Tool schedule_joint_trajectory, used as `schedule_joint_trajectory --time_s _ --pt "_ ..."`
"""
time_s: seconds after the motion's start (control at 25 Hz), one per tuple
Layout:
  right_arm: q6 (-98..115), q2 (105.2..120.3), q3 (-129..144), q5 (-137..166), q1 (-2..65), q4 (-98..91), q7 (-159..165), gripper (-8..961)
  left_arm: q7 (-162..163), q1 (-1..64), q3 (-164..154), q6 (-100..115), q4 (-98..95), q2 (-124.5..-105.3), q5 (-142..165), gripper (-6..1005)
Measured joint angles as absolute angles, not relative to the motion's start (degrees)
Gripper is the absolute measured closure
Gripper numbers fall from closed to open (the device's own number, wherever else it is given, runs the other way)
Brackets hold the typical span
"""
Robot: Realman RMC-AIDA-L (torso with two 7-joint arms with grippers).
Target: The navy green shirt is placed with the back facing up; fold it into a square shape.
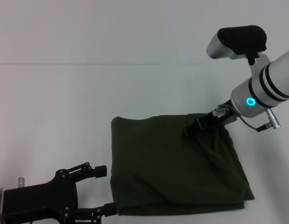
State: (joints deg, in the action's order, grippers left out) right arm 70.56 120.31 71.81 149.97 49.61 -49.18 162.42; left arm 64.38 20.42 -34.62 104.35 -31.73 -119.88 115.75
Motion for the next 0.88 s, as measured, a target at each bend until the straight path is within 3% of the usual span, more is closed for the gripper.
schedule_joint_trajectory --time_s 0.12,0.56,0.88 --pt "70.57 120.23 71.81 149.98 49.42 -49.24 162.29 63 64.39 20.40 -34.62 104.35 -31.73 -119.88 115.75 49" --pt "70.99 120.00 71.81 150.26 49.39 -49.48 162.15 468 64.72 20.39 -34.63 104.68 -31.73 -119.95 115.75 49" --pt "70.99 119.86 71.81 150.38 49.40 -49.74 162.15 623 64.78 20.41 -34.59 104.84 -31.73 -119.97 115.75 50"
